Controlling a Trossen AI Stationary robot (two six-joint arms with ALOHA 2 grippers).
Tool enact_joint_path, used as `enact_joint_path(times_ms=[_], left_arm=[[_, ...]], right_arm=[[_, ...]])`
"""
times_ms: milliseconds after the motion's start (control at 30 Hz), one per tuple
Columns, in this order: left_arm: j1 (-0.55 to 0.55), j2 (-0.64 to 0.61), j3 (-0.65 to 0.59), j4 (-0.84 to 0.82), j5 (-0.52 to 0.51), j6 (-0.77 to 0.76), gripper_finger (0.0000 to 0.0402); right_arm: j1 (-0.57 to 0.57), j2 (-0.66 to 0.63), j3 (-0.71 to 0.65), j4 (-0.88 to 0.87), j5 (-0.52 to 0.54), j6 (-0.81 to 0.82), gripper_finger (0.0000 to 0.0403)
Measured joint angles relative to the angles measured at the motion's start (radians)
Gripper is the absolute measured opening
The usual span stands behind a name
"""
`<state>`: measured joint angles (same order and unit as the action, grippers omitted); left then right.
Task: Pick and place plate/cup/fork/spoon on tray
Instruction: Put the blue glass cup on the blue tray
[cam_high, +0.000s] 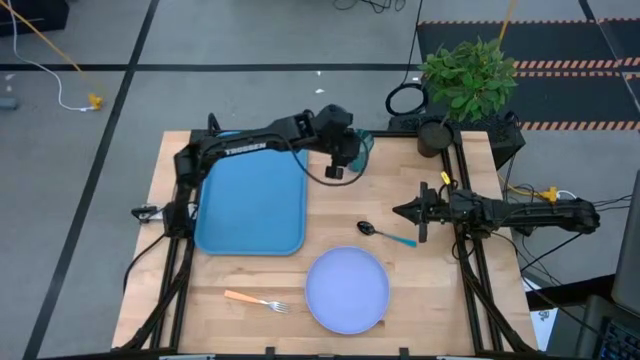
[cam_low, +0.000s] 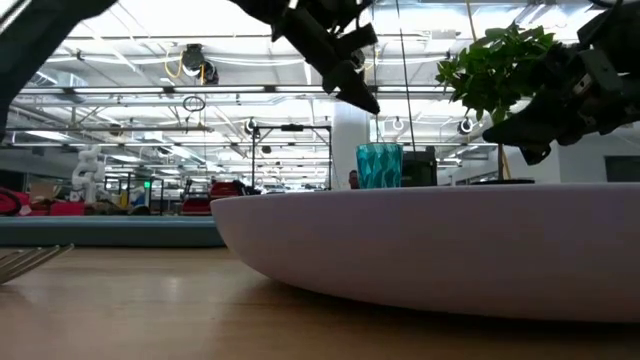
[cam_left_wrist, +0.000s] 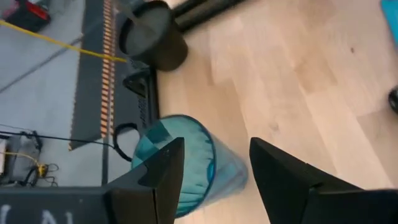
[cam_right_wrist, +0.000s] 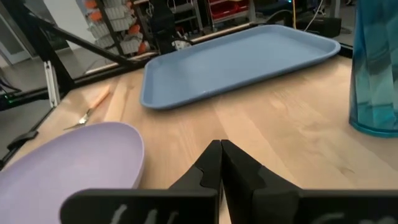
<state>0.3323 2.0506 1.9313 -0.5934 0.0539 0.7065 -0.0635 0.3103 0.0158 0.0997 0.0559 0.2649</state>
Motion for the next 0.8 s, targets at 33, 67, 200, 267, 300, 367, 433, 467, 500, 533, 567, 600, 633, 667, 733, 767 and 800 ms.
enact_joint_path(times_ms=[33, 67, 200, 267, 300, 367, 433, 467, 500, 533, 567, 600, 633, 667, 733, 767, 800], left_arm=[[0.003, 0.018, 0.027, -0.035, 0.001, 0.008, 0.0186], [0.005, 0.036, 0.049, -0.059, 0.002, 0.015, 0.0186], [0.007, 0.079, 0.071, -0.081, 0.002, 0.071, 0.0186], [0.007, 0.089, 0.072, -0.079, 0.002, 0.109, 0.0186], [0.006, 0.091, 0.072, -0.08, 0.002, 0.122, 0.0186], [0.006, 0.092, 0.064, -0.064, 0.002, 0.142, 0.0186], [0.008, 0.092, 0.06, -0.042, 0.002, 0.155, 0.0186], [0.011, 0.091, 0.06, -0.04, 0.002, 0.163, 0.0186], [0.016, 0.091, 0.059, -0.041, 0.002, 0.175, 0.0186], [0.023, 0.091, 0.059, -0.041, 0.003, 0.184, 0.0186], [0.032, 0.092, 0.059, -0.041, 0.006, 0.188, 0.0186], [0.041, 0.102, 0.059, -0.039, 0.014, 0.189, 0.0186], [0.051, 0.107, 0.059, -0.039, 0.027, 0.189, 0.0186], [0.06, 0.112, 0.058, -0.052, 0.037, 0.183, 0.0186], [0.072, 0.127, 0.056, -0.069, 0.046, 0.177, 0.0186], [0.075, 0.13, 0.056, -0.061, 0.05, 0.179, 0.0185], [0.077, 0.131, 0.056, -0.064, 0.052, 0.182, 0.0181]], right_arm=[[0.0, 0.004, 0.0, 0.0, 0.0, 0.0, 0.0], [0.0, 0.008, 0.0, 0.002, 0.0, 0.0, 0.0], [0.0, 0.019, 0.0, 0.001, -0.002, 0.015, 0.0], [0.0, 0.02, 0.0, 0.001, -0.004, 0.031, 0.0], [0.0, 0.02, 0.0, 0.001, -0.005, 0.039, 0.0], [0.0, 0.02, 0.0, 0.001, -0.005, 0.044, 0.0], [0.0, 0.02, 0.0, 0.001, -0.006, 0.044, 0.0], [0.0, 0.02, 0.0, 0.001, -0.006, 0.043, 0.0], [0.0, 0.02, 0.0, 0.001, -0.006, 0.04, 0.0], [0.0, 0.02, 0.0, 0.001, -0.006, 0.038, 0.0], [0.0, 0.02, 0.0, 0.001, -0.006, 0.038, 0.0], [0.0, 0.02, 0.0, 0.001, -0.006, 0.038, 0.0], [0.0, 0.02, 0.0, 0.001, -0.006, 0.038, 0.0], [0.0, 0.02, 0.0, 0.001, -0.006, 0.037, 0.0], [0.0, 0.019, 0.0, 0.002, -0.006, 0.037, 0.0], [0.0, 0.019, 0.0, 0.002, -0.006, 0.034, 0.0], [0.0, 0.02, 0.0, 0.003, -0.006, 0.029, 0.0]])
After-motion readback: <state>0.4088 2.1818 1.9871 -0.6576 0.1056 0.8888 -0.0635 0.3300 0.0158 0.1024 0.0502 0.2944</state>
